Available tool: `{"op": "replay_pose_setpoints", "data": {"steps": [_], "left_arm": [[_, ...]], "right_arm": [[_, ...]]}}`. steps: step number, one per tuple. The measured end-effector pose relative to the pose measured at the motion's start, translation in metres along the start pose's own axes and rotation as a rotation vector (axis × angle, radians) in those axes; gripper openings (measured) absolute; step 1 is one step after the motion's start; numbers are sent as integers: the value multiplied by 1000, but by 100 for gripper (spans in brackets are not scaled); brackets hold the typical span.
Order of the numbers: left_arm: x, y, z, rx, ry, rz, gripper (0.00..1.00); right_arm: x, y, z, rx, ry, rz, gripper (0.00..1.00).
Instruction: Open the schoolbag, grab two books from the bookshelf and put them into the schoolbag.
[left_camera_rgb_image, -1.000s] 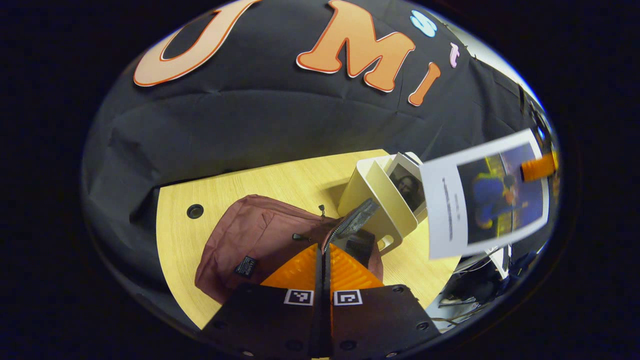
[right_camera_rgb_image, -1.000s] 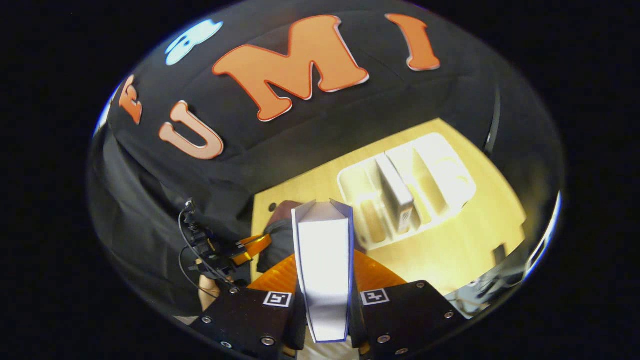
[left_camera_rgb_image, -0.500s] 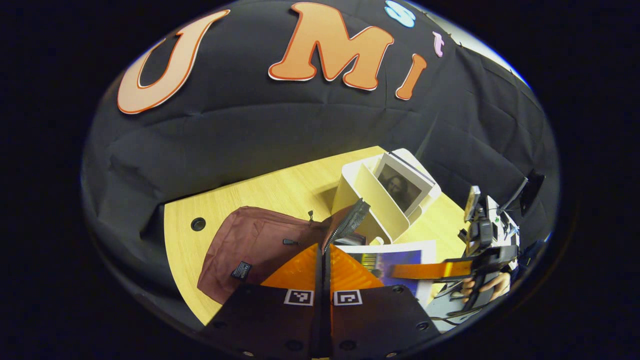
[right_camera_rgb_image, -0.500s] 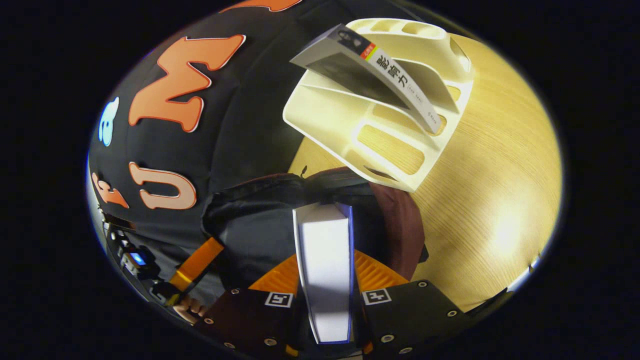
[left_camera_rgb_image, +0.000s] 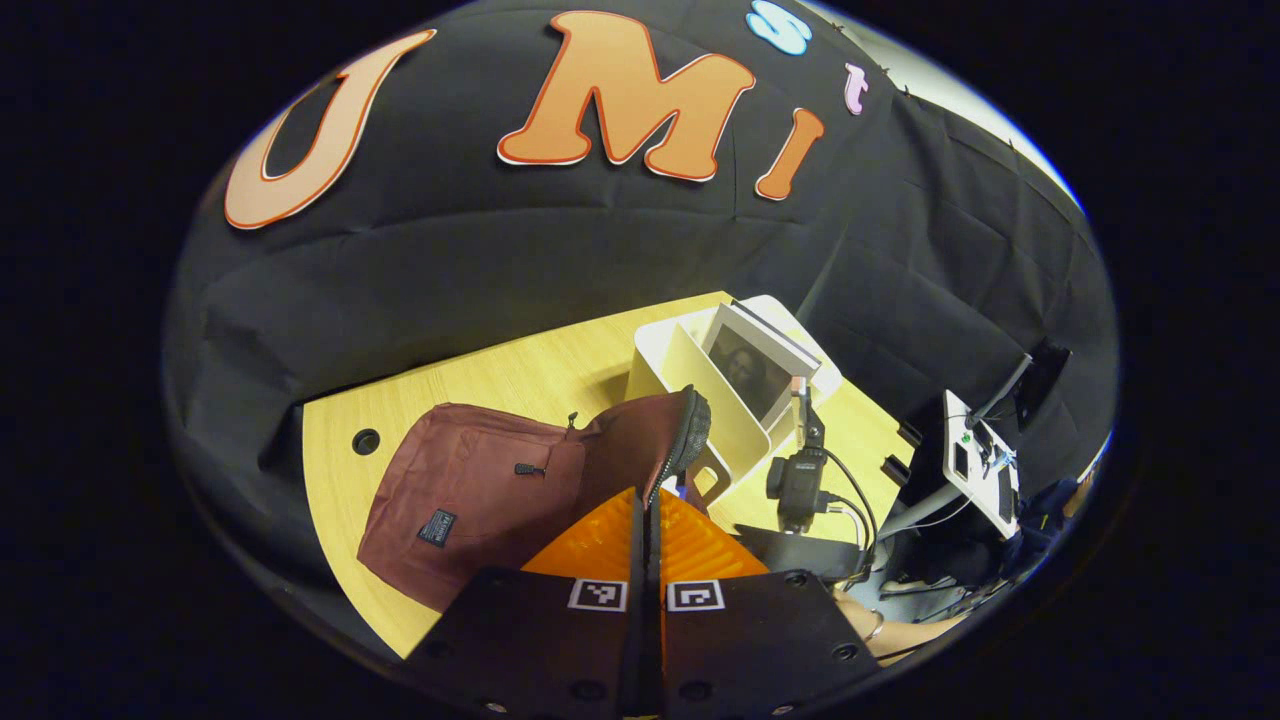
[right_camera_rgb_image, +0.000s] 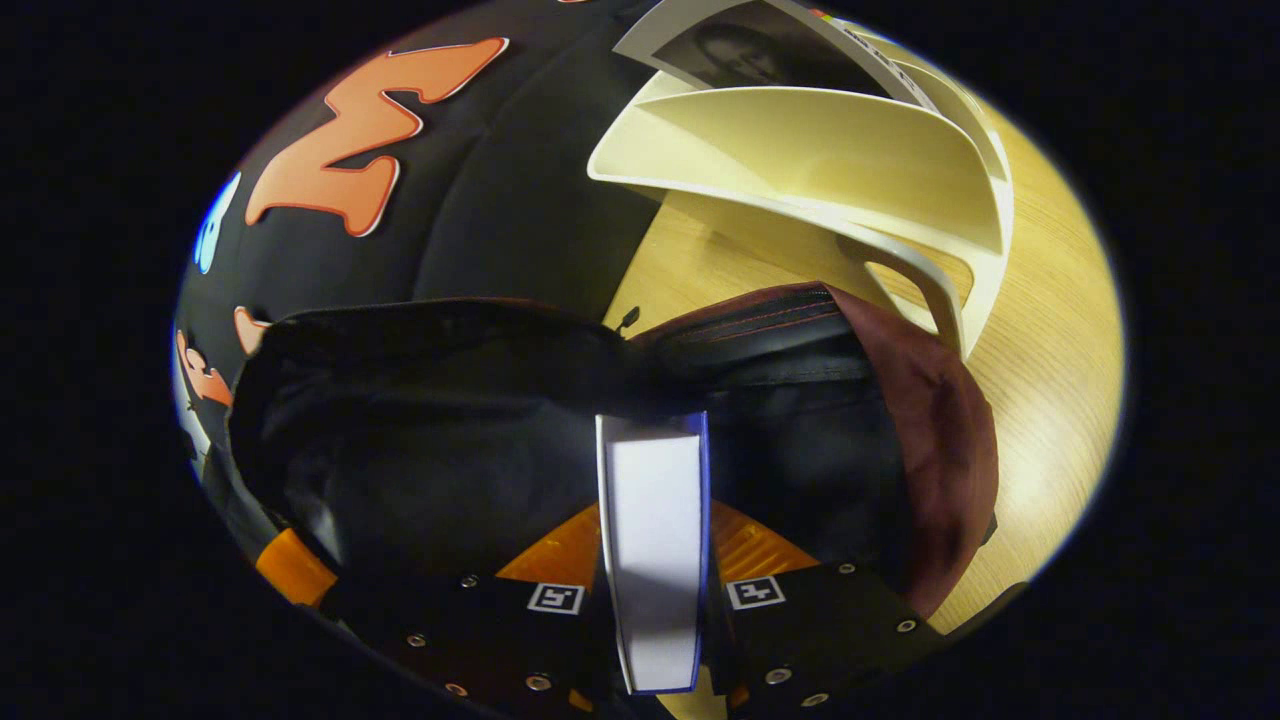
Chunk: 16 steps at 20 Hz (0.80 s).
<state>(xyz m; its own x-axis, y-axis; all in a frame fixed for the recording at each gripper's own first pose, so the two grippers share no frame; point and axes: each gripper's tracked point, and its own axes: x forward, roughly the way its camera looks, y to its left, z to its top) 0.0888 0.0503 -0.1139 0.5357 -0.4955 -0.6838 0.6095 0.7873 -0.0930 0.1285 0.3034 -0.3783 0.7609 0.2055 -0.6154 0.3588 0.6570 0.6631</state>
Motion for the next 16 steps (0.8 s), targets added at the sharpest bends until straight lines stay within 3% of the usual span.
{"op": "replay_pose_setpoints", "data": {"steps": [1, 2, 3, 4, 6, 9, 12, 16], "left_arm": [[0, 1, -1, 4, 8, 1, 1], [0, 6, -1, 3, 9, 3, 0], [0, 9, 0, -1, 8, 9, 0], [0, 16, 0, -9, 2, 15, 0], [1, 18, -3, -18, 1, 12, 0], [3, 17, -3, -35, -2, -3, 1], [2, 19, -5, -40, -9, -7, 1], [4, 23, -10, -81, -21, -16, 1]], "right_arm": [[3, -15, -2, 1, 6, -88, 42], [3, -35, -10, -5, 42, -170, 56], [-4, -47, -17, -5, 66, -204, 50], [-9, -63, -24, 13, 95, -244, 98], [-30, -76, -15, 58, 91, -249, 98], [-64, -78, 33, 155, 6, -181, 98], [-100, -93, 65, 127, -48, -184, 98], [-166, -125, 100, -4, -81, -258, 98]]}}
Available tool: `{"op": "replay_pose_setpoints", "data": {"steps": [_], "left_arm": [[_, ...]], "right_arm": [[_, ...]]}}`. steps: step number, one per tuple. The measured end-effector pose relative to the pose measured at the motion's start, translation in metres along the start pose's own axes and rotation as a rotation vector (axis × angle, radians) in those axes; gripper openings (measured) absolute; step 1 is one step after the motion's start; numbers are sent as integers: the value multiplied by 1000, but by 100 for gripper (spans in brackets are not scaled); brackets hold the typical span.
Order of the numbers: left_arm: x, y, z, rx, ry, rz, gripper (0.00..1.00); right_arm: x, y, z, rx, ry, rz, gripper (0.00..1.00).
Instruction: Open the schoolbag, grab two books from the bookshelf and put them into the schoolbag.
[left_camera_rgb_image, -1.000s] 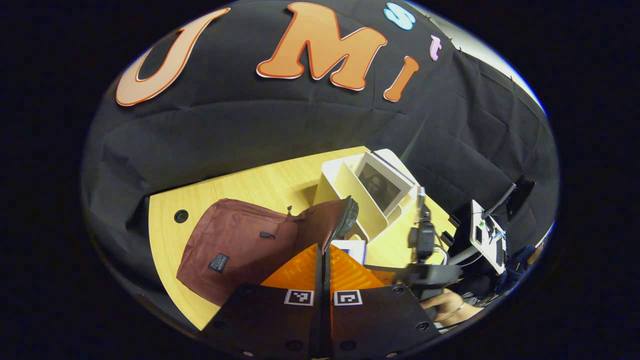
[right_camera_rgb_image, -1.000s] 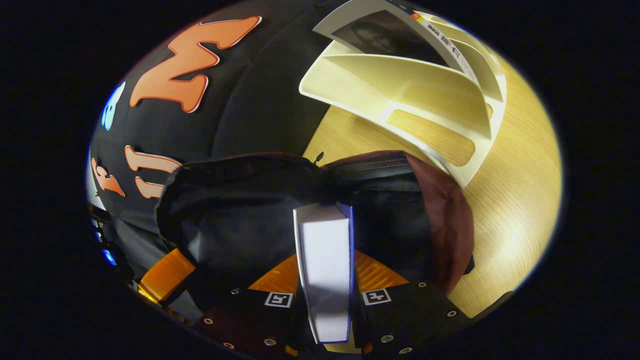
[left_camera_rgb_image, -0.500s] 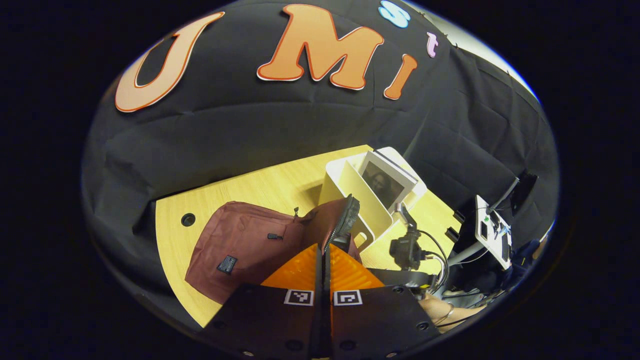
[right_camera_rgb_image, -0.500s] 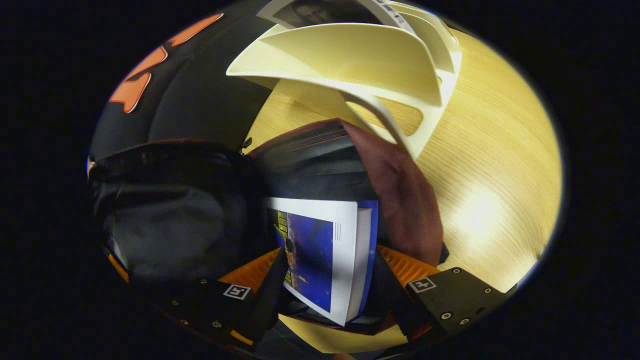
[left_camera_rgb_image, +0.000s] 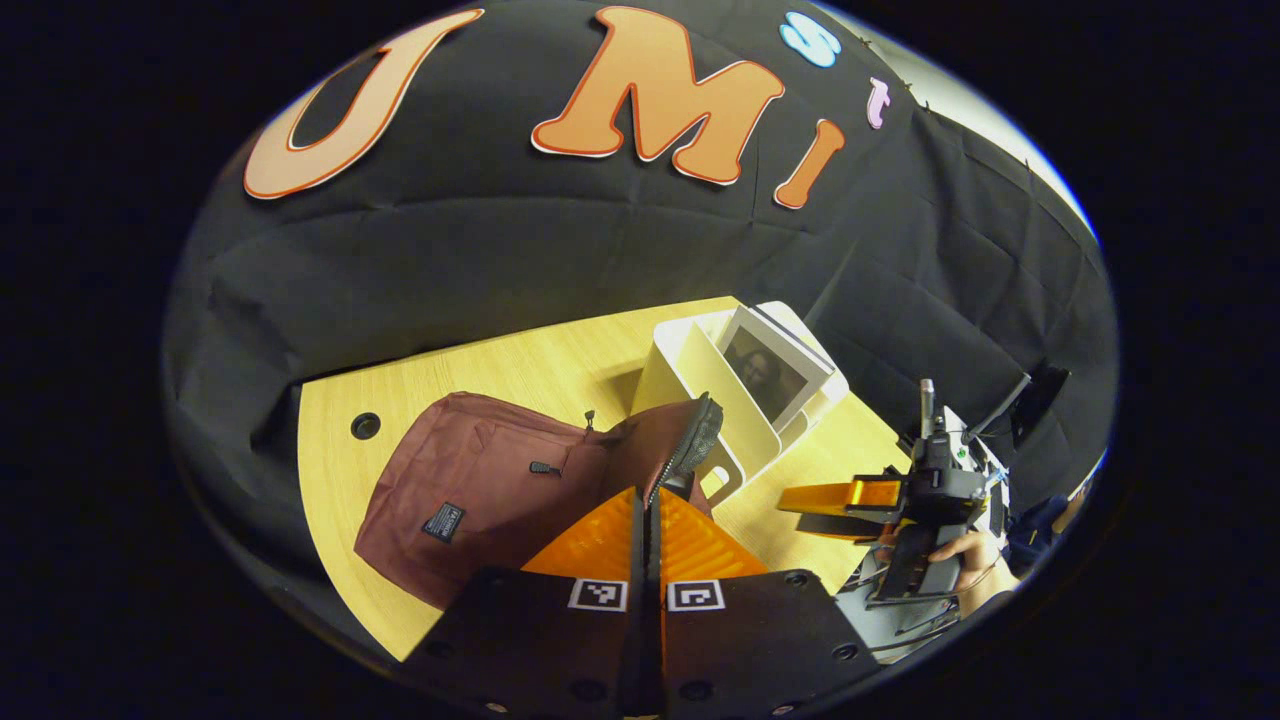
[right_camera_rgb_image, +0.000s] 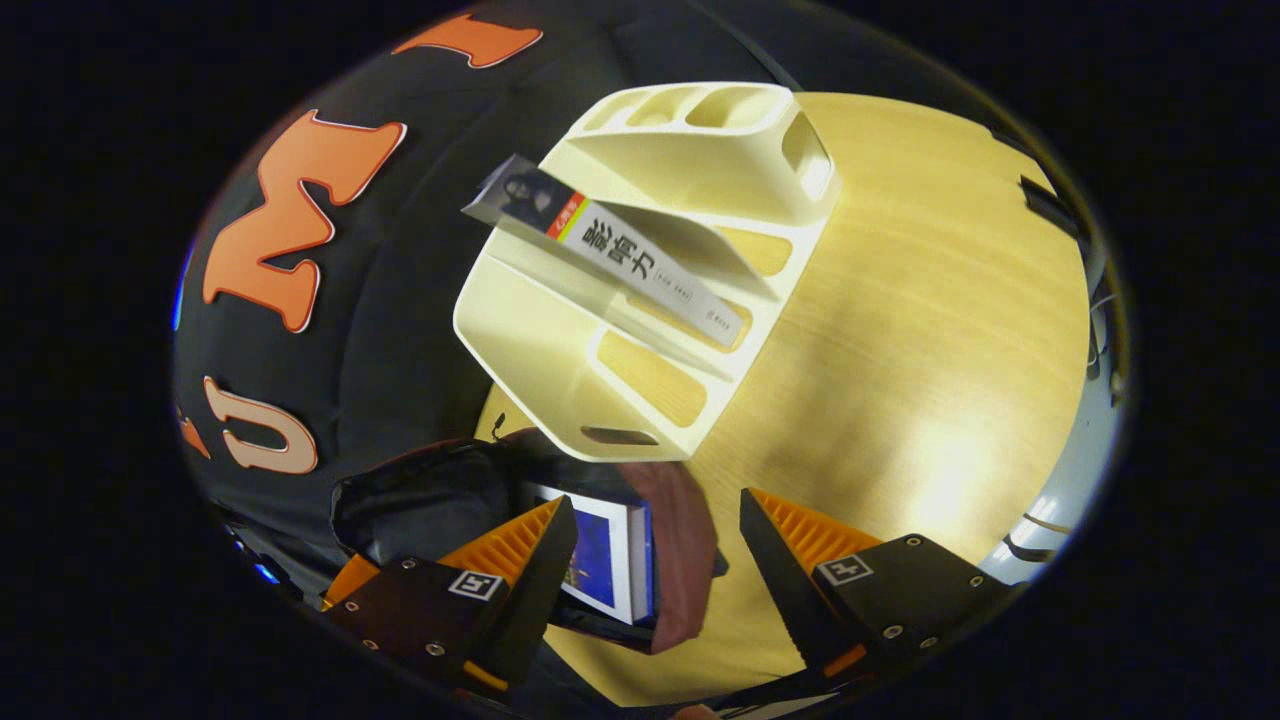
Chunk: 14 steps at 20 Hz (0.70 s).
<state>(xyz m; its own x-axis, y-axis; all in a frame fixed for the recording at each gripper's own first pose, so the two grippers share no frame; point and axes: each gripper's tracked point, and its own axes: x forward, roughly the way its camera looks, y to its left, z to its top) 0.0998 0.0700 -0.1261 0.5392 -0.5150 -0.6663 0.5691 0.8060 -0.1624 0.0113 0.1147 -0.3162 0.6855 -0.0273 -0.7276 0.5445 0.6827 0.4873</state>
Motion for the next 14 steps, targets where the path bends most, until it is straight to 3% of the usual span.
{"op": "replay_pose_setpoints", "data": {"steps": [4, 7, 10, 14], "left_arm": [[2, 3, -5, -24, -2, -7, 0], [4, 6, -7, -32, -5, -1, 1], [5, 5, -9, -41, -11, 7, 1], [11, 3, -12, -22, -6, 22, 1]], "right_arm": [[-45, -16, 37, -190, -25, -55, 98], [-72, -2, 69, -308, -52, -67, 98], [-83, 50, 113, -428, -62, -40, 98], [-75, 107, 174, -672, -76, -123, 98]]}}
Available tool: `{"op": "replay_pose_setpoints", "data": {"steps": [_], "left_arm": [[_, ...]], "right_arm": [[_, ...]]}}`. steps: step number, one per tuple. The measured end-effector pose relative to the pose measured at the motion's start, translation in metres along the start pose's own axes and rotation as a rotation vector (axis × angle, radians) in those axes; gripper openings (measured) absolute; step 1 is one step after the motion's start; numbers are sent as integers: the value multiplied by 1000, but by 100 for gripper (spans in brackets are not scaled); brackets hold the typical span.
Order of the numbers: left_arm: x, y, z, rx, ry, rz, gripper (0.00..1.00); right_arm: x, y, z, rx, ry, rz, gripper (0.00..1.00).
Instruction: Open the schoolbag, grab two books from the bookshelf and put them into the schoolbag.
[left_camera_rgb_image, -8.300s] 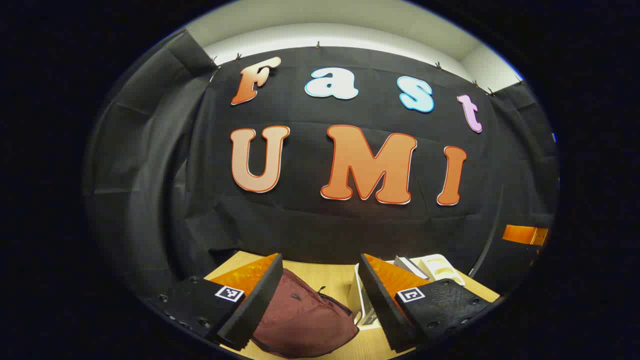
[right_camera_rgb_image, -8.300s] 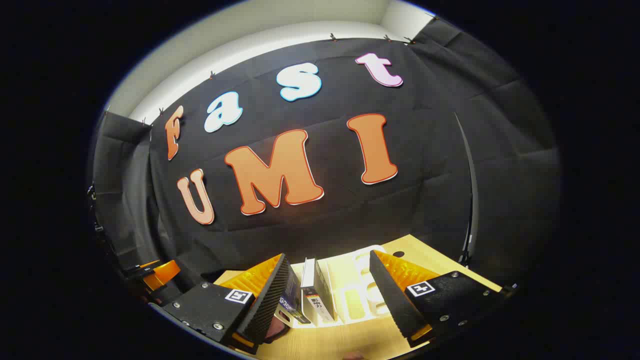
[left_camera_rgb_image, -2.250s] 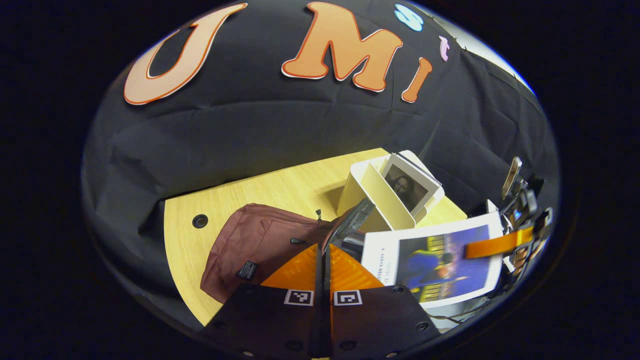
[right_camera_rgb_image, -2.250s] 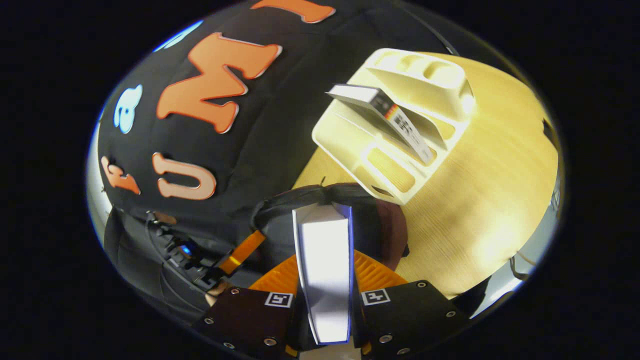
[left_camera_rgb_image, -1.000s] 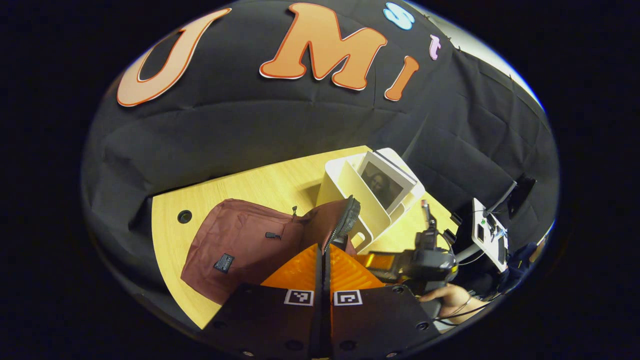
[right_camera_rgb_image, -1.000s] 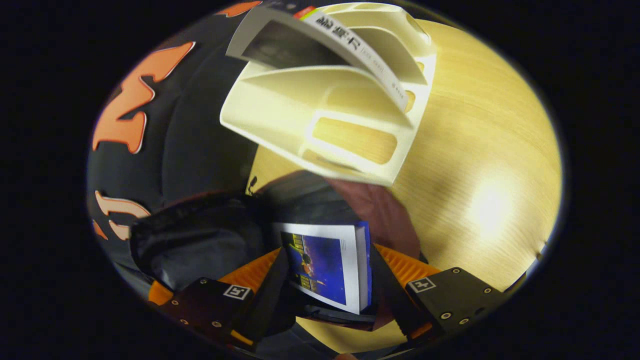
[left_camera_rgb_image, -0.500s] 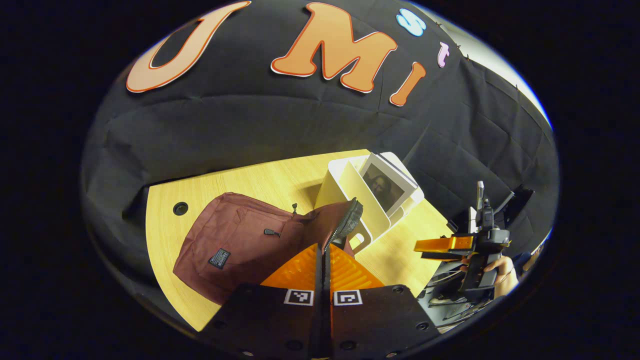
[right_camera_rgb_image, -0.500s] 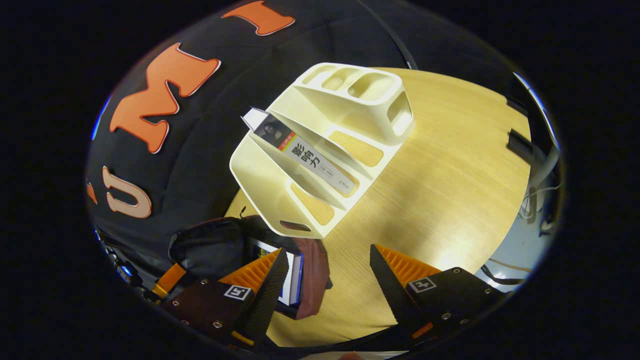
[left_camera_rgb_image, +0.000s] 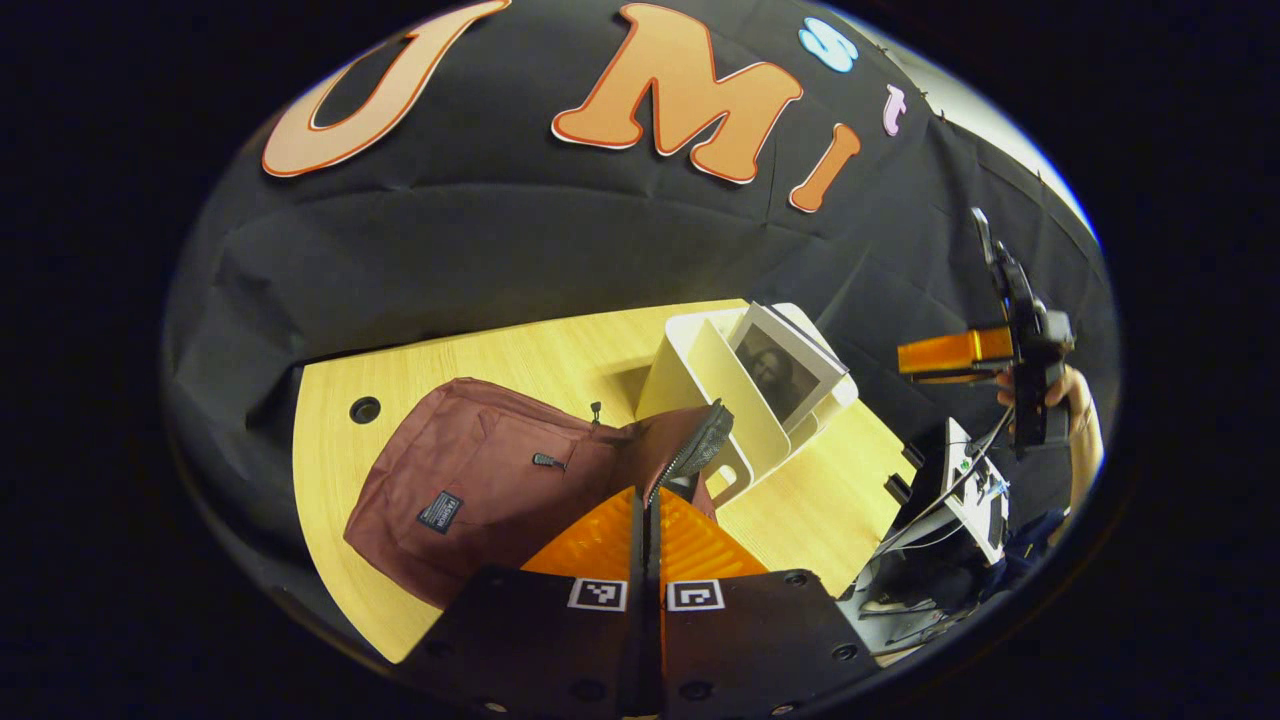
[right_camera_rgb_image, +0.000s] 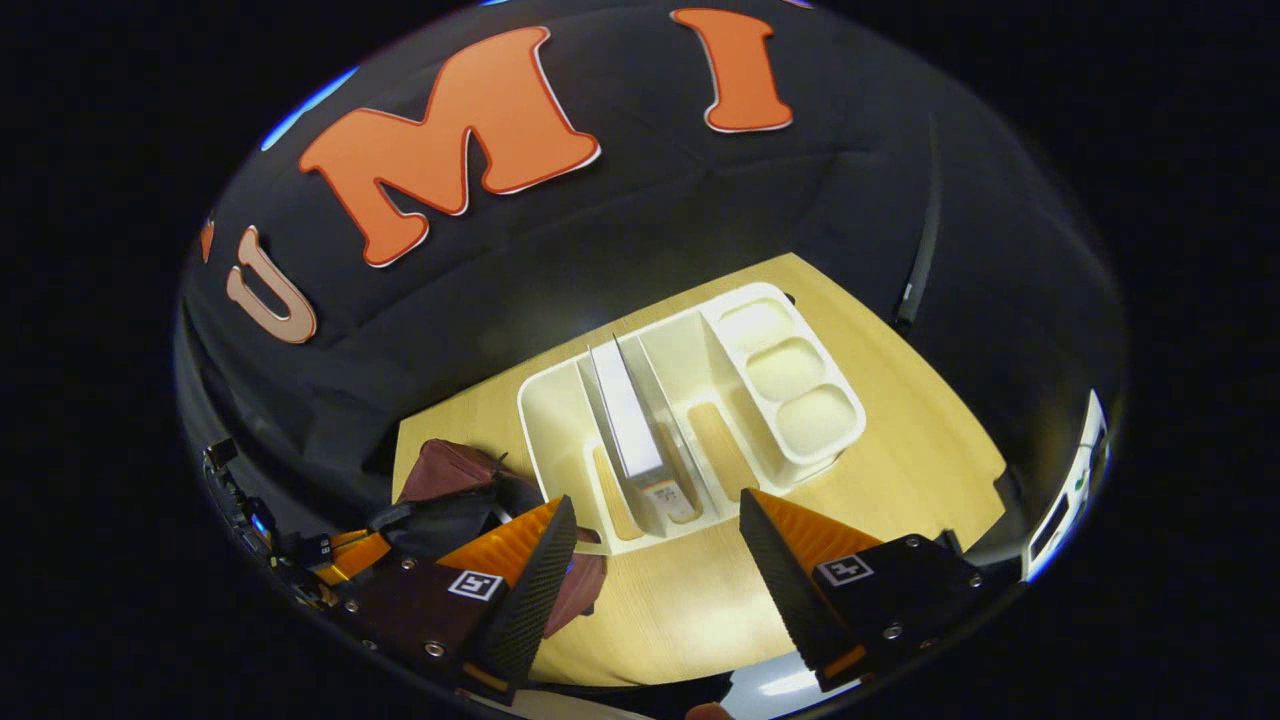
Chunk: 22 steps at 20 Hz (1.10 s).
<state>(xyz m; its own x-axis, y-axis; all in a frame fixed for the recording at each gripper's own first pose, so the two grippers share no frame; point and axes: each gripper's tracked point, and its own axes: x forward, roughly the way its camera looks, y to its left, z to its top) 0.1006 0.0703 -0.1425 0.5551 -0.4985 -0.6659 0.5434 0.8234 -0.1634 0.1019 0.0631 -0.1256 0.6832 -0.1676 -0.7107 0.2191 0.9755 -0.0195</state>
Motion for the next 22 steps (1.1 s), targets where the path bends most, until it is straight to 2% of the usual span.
{"op": "replay_pose_setpoints", "data": {"steps": [2, 5, 8, 10, 14, 15, 16, 17, 18, 19, 22], "left_arm": [[2, 5, 0, -6, 2, 11, 1], [0, 11, 0, -35, -4, 20, 1], [-3, 17, 2, -44, -8, 39, 1], [-4, 19, 2, -44, -7, 44, 1], [-6, 22, -1, -55, 0, 49, 1], [-5, 22, -1, -58, 2, 49, 1], [-7, 22, -2, -56, 4, 51, 1], [-7, 21, -2, -52, 4, 51, 1], [-8, 21, -1, -44, 4, 52, 1], [-9, 21, -1, -42, 4, 52, 1], [-6, 16, -2, -52, 7, 33, 1]], "right_arm": [[23, 9, 22, -99, 32, -23, 98], [77, 18, 28, -246, 134, -63, 98], [124, 11, 19, -301, 230, -121, 98], [140, 4, 4, -330, 302, -163, 99], [157, 5, -5, -327, 357, -162, 97], [159, 3, -10, -316, 379, -174, 80], [167, 9, -8, -247, 357, -161, 44], [164, 14, -9, -224, 357, -161, 40], [161, 10, -8, -225, 354, -160, 29], [157, 11, -6, -216, 350, -161, 39], [133, 17, 10, -177, 315, -130, 38]]}}
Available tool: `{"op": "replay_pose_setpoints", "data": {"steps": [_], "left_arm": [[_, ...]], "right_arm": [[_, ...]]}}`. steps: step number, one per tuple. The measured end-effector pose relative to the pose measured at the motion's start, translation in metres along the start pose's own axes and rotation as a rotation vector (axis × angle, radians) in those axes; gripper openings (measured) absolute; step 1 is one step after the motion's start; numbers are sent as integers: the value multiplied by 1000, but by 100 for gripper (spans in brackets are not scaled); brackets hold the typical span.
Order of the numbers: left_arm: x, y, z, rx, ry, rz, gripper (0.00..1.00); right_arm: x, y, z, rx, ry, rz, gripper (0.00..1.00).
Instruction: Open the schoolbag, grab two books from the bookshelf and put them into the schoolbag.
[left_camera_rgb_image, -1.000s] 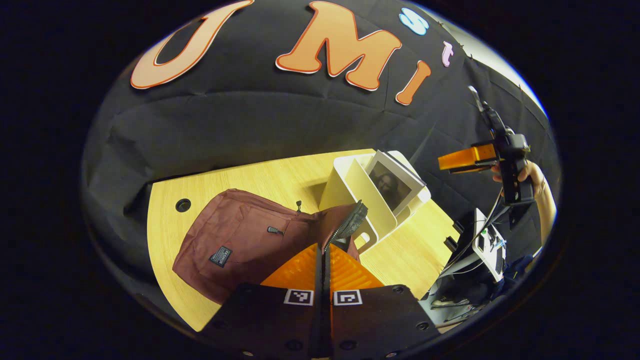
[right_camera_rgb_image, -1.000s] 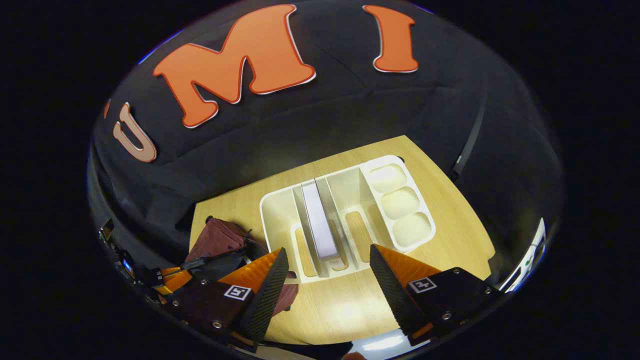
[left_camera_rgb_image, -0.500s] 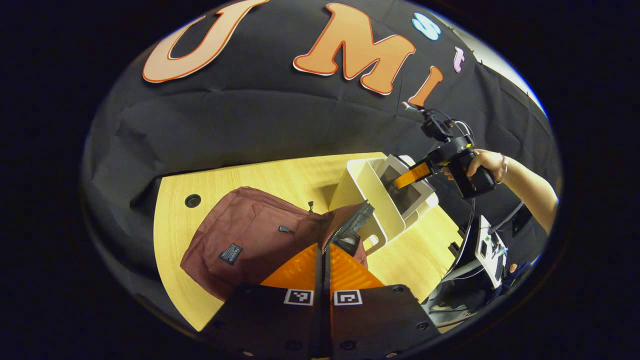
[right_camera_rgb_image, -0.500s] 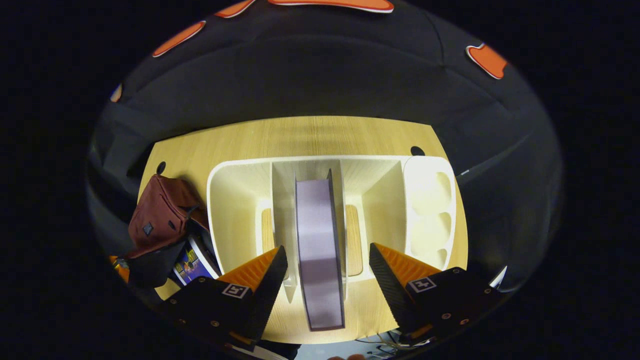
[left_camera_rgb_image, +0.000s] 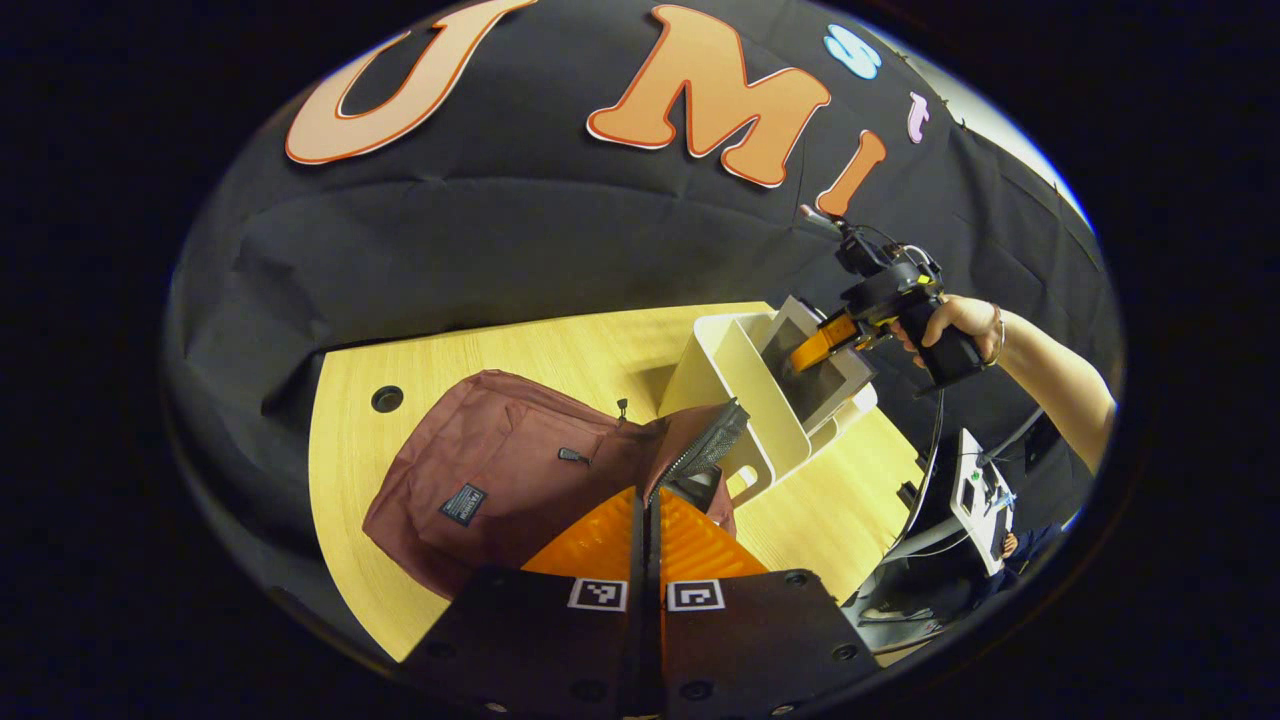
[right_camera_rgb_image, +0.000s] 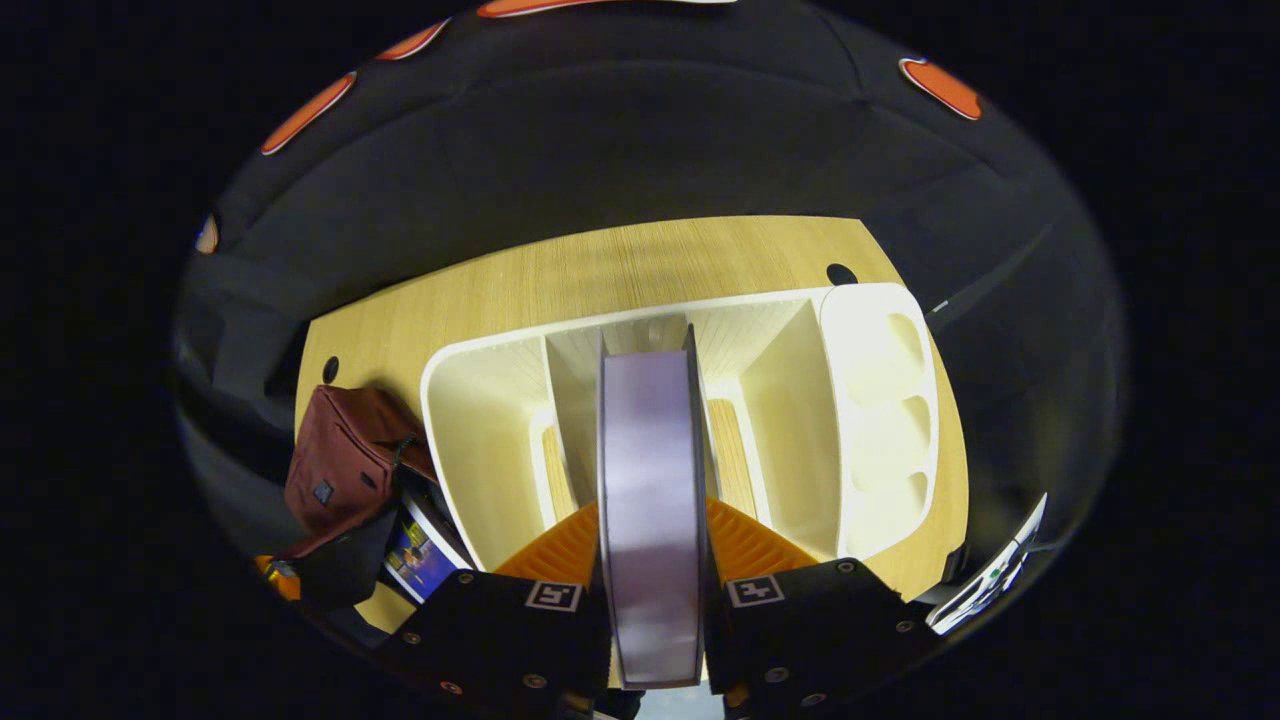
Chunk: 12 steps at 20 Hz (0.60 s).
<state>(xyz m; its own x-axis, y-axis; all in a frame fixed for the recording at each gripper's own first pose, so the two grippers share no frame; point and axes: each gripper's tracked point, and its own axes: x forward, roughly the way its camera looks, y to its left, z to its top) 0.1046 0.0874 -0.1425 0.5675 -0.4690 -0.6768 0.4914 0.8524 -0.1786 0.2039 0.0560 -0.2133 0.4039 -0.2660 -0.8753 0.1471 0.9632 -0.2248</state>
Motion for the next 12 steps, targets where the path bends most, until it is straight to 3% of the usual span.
{"op": "replay_pose_setpoints", "data": {"steps": [3, 7, 10, 12], "left_arm": [[-1, -7, 0, 16, 1, -20, 1], [2, -7, 0, 4, 7, -32, 1], [0, -5, -2, -4, 14, -39, 1], [-1, -5, -2, 1, 21, -36, 1]], "right_arm": [[-50, -12, 11, -24, -77, -25, 38], [-146, -10, 14, -16, -208, 18, 38], [-200, 1, -13, 10, -261, 103, 37], [-223, 11, -41, 72, -297, 199, 37]]}}
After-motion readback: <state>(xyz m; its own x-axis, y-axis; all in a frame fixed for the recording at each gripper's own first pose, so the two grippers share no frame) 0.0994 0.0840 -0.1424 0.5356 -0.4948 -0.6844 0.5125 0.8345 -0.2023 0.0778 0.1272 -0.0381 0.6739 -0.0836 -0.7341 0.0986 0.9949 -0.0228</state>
